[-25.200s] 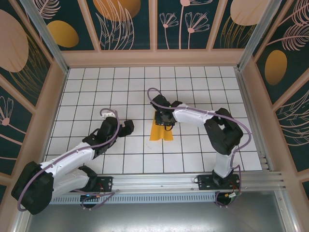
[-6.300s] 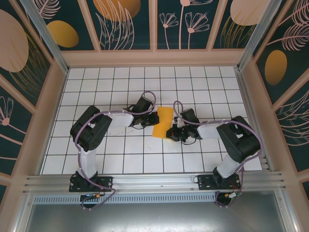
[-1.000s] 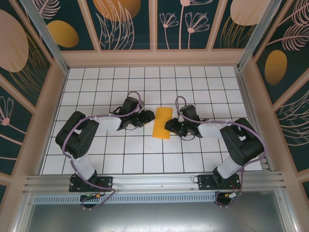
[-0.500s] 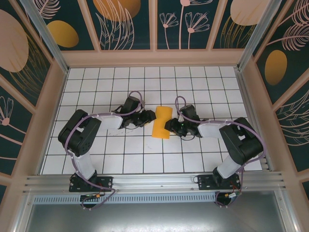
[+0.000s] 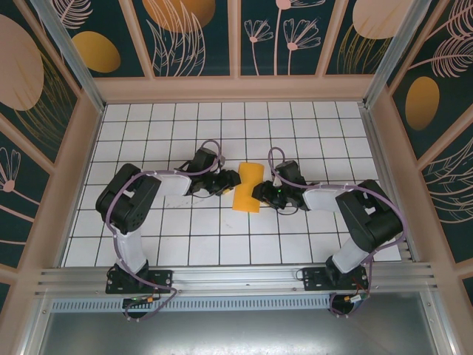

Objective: Fold a paper plane with a square sheet of paper (pick it up from the middle)
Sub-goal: Fold the triangle a second time at the center of the table.

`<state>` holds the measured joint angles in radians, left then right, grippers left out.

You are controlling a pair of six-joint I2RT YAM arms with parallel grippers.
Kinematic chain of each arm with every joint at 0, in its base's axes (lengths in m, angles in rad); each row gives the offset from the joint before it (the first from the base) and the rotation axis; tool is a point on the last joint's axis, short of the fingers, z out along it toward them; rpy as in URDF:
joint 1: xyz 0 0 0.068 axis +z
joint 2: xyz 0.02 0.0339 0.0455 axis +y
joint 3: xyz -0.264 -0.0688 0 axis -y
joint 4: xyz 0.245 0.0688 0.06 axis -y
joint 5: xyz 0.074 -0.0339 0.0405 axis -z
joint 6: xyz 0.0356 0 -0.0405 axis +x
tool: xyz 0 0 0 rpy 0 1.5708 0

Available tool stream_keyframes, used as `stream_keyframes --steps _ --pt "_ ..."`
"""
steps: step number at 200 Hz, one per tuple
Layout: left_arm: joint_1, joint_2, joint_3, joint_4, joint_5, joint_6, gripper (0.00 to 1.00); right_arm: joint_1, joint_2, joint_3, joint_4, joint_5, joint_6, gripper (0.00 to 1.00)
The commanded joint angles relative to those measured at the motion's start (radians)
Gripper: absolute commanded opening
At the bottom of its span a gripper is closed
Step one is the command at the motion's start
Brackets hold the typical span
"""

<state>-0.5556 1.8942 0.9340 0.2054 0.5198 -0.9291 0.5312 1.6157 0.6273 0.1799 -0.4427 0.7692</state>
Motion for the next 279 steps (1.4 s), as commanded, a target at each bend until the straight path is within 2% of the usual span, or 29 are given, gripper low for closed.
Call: stream_keyframes --steps 1,40,162,188,220,253,279 --pt "-0.004 0.027 0.026 -0.006 0.025 0.021 0.50 0.004 0.048 -0.036 -0.020 0.040 0.010 0.44" --pt "-0.011 0.046 0.033 0.027 0.075 0.010 0.47 0.006 0.045 -0.043 -0.014 0.036 0.015 0.44" --pt "-0.013 0.006 0.055 0.050 0.098 -0.008 0.39 0.010 0.026 -0.040 0.017 0.016 0.025 0.45" --pt "-0.013 -0.006 0.051 0.052 0.100 0.002 0.32 0.010 0.009 -0.037 0.039 0.001 0.033 0.45" --pt "-0.013 -0.010 0.044 0.080 0.123 0.004 0.28 0.010 -0.014 -0.050 0.082 -0.024 0.062 0.45" --pt "-0.013 -0.014 0.045 0.063 0.113 0.025 0.16 0.010 -0.066 -0.056 0.084 -0.023 0.069 0.45" --pt "-0.013 -0.018 0.073 -0.019 0.085 0.085 0.07 0.009 -0.151 -0.073 0.050 0.041 0.062 0.47"
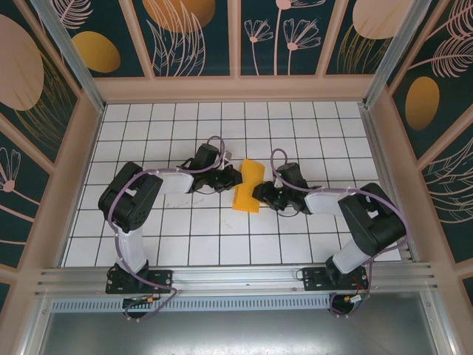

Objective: Fold a paper plane with a square sheet of paper (pick it up from the middle)
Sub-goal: Fold the triangle a second time at the center of the table.

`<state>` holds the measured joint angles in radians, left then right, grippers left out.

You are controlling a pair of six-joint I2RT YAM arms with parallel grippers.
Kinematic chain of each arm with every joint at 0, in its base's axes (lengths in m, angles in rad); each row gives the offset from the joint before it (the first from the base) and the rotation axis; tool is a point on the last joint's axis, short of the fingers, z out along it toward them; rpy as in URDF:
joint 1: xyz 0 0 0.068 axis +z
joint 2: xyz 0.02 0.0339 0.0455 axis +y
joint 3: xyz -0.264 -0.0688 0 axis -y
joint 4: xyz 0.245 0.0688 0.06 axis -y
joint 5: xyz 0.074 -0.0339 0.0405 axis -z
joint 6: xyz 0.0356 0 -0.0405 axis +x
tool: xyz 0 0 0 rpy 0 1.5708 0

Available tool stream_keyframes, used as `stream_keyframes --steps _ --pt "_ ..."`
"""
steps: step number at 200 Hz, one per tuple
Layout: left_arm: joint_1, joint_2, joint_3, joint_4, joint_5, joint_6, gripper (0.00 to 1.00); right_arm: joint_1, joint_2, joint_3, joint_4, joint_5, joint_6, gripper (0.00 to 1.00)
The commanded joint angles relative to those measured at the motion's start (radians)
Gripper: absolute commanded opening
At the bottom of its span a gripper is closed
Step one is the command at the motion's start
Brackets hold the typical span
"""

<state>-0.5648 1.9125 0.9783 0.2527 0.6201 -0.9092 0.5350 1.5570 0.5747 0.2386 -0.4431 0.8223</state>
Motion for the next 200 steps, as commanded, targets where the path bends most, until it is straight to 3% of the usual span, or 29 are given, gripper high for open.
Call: stream_keyframes --steps 1,38,95,200 --pt "-0.004 -0.036 0.030 -0.069 -0.017 0.068 0.06 0.005 -0.096 -0.021 -0.012 0.044 0.007 0.47" --pt "-0.004 -0.050 0.046 -0.133 -0.023 0.136 0.00 0.006 -0.203 -0.085 -0.022 0.131 0.032 0.48" --pt "-0.004 -0.057 0.074 -0.255 -0.051 0.212 0.00 0.040 -0.268 -0.151 0.040 0.190 0.064 0.50" --pt "-0.004 -0.092 0.000 -0.191 -0.055 0.133 0.00 0.060 -0.371 -0.120 -0.046 0.314 -0.121 0.47"
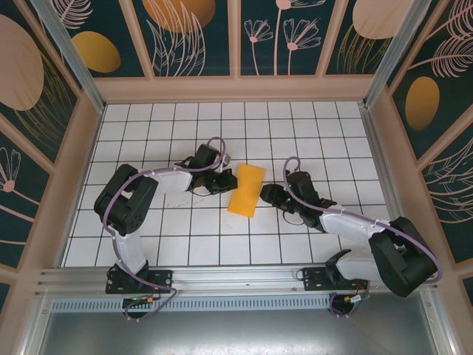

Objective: Fold a paper plane with a square sheet of paper (pick it up from the middle)
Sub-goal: Fold the triangle a second time at the center of the table.

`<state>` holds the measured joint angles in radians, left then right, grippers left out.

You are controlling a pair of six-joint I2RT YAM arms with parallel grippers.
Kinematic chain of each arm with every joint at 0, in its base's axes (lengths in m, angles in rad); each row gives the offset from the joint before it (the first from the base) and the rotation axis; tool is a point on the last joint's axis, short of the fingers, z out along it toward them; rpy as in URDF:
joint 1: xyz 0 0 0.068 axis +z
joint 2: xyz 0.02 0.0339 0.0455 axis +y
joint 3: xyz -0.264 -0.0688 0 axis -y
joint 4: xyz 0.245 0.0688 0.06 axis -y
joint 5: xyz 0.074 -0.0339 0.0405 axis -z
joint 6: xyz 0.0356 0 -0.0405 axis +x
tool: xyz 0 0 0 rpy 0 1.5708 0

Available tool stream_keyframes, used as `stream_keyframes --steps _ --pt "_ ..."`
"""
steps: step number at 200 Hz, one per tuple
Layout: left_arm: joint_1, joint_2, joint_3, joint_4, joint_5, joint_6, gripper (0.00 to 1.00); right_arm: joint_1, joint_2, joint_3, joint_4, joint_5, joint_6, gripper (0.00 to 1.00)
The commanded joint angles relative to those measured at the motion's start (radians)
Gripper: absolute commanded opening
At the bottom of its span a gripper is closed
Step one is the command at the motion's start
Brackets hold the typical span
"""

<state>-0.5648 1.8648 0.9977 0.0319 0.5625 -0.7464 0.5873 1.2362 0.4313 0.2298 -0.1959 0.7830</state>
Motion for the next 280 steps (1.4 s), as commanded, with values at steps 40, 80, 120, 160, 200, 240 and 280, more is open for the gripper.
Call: stream_keyframes --steps 40,80,120,160,200,240,280 --pt "-0.003 -0.039 0.011 -0.003 -0.006 -0.026 0.00 0.008 -0.155 -0.007 -0.032 0.162 -0.147 0.49" --pt "-0.002 -0.054 0.016 -0.004 -0.014 -0.041 0.00 -0.063 -0.146 0.038 -0.171 0.069 -0.169 0.54" --pt "-0.001 -0.029 0.032 -0.010 -0.024 -0.053 0.00 -0.008 -0.161 0.050 -0.175 -0.005 -0.228 0.52" --pt "-0.002 -0.029 0.028 -0.010 -0.012 -0.059 0.00 0.171 -0.144 0.079 -0.244 0.139 -0.285 0.55" --pt "-0.003 -0.041 0.008 0.002 -0.005 -0.050 0.00 0.489 -0.054 0.136 -0.206 0.499 -0.351 0.60" --pt "-0.002 -0.020 0.028 0.016 0.012 -0.047 0.00 0.596 0.201 0.309 -0.220 0.671 -0.482 0.61" --pt "-0.002 -0.024 0.027 0.011 0.011 -0.033 0.00 0.607 0.409 0.478 -0.338 0.755 -0.493 0.60"
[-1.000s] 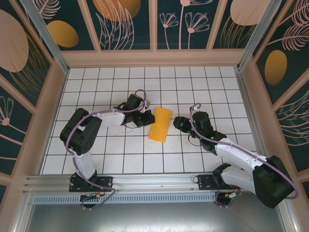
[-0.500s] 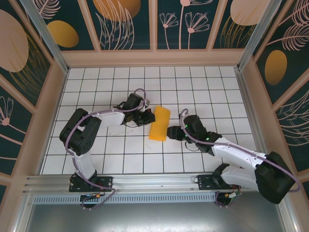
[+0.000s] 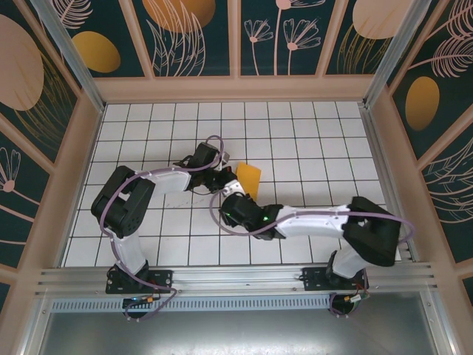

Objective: Fold a paper plane with a square sheet of paper (pick it up from the middle)
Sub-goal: Fold the triangle a second time at the center of the table.

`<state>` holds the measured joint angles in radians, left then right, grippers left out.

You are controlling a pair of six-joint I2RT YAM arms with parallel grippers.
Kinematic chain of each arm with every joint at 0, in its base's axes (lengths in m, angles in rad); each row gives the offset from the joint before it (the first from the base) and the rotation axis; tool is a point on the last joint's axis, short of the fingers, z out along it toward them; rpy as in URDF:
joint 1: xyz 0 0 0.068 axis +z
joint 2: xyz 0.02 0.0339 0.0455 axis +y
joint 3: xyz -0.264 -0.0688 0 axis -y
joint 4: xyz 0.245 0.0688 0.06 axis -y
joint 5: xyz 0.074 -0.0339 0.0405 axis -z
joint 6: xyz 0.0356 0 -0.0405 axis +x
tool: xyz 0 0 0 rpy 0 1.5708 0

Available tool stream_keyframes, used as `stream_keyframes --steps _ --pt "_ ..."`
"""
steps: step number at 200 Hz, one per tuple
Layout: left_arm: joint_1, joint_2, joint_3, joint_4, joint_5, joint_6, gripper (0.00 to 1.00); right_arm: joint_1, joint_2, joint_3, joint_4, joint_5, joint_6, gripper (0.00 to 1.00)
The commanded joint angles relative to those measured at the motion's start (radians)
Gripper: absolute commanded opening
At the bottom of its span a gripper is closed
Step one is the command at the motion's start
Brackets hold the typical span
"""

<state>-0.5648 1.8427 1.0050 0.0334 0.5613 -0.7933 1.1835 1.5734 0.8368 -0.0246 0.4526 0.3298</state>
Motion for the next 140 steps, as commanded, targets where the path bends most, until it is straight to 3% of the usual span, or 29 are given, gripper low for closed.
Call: stream_keyframes --steps 1,59,140 --pt "-0.001 -0.001 0.019 0.009 0.012 0.014 0.00 0.010 0.074 0.074 -0.085 0.107 -0.039 0.60" --pt "-0.002 -0.001 0.020 0.001 0.014 0.026 0.00 0.031 0.136 0.098 -0.109 0.149 0.017 0.57" --pt "-0.002 -0.002 0.028 -0.021 -0.004 0.033 0.00 0.025 0.121 0.085 -0.110 0.174 0.079 0.22"
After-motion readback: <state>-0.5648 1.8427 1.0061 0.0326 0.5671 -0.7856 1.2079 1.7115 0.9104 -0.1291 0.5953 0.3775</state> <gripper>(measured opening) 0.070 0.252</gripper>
